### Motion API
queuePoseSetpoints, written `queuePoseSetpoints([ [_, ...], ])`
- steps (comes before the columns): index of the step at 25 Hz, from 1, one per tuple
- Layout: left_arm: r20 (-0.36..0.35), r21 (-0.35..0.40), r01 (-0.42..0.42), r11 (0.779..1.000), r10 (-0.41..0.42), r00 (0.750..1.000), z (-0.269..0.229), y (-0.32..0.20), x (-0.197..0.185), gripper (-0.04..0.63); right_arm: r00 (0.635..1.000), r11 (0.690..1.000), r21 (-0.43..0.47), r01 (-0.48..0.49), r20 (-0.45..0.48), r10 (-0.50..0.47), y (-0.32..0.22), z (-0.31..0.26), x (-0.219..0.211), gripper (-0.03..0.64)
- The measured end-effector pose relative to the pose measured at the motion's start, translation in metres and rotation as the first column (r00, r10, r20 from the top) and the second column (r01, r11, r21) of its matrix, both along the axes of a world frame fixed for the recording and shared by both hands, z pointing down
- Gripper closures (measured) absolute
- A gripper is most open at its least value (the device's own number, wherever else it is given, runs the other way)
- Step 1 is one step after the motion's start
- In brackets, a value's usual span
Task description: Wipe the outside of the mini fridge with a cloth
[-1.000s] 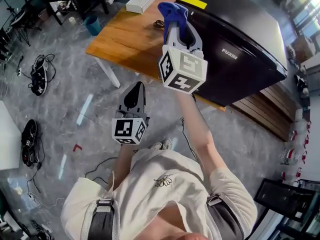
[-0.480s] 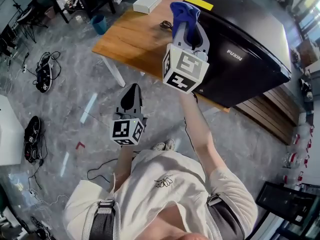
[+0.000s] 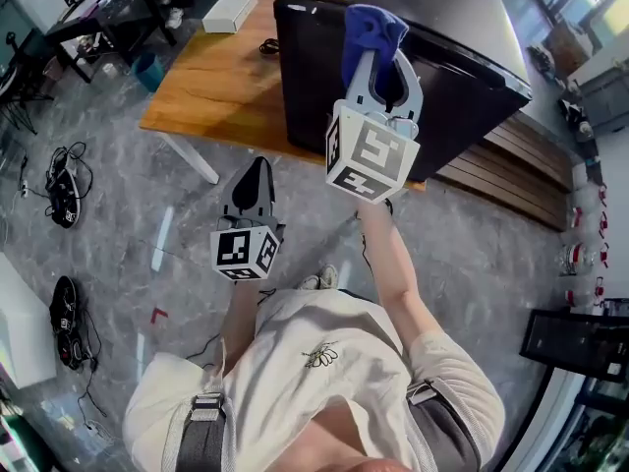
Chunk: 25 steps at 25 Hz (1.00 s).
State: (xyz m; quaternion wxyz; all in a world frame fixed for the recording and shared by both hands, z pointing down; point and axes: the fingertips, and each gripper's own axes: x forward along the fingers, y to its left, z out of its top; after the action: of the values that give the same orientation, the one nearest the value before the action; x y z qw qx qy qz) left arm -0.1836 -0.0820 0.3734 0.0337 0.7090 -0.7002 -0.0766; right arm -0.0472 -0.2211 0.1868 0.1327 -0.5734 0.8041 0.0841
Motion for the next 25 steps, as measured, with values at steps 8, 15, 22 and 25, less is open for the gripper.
queuePoseSetpoints([
  [8, 0.011, 0.0, -0.161, 0.987, 0.161, 0.987, 0.002, -0.032, 0.058, 0.591, 0.974, 0.974, -0.016, -0.224, 0.008, 0.224, -0.005, -0.001, 0.125, 0.555],
  [15, 0.014, 0.003, -0.23, 0.973, 0.23, 0.973, 0.001, -0.044, 0.091, 0.591, 0.938, 0.937, -0.041, -0.347, 0.005, 0.348, -0.009, 0.0, 0.208, 0.555],
  [22, 0.024, 0.008, -0.261, 0.965, 0.261, 0.965, -0.001, -0.051, 0.104, 0.591, 0.899, 0.896, -0.082, -0.436, 0.003, 0.438, -0.016, 0.009, 0.257, 0.555],
  [25, 0.025, 0.016, -0.255, 0.967, 0.255, 0.967, -0.004, -0.054, 0.102, 0.591, 0.895, 0.892, -0.086, -0.443, 0.008, 0.446, -0.019, 0.009, 0.267, 0.555],
])
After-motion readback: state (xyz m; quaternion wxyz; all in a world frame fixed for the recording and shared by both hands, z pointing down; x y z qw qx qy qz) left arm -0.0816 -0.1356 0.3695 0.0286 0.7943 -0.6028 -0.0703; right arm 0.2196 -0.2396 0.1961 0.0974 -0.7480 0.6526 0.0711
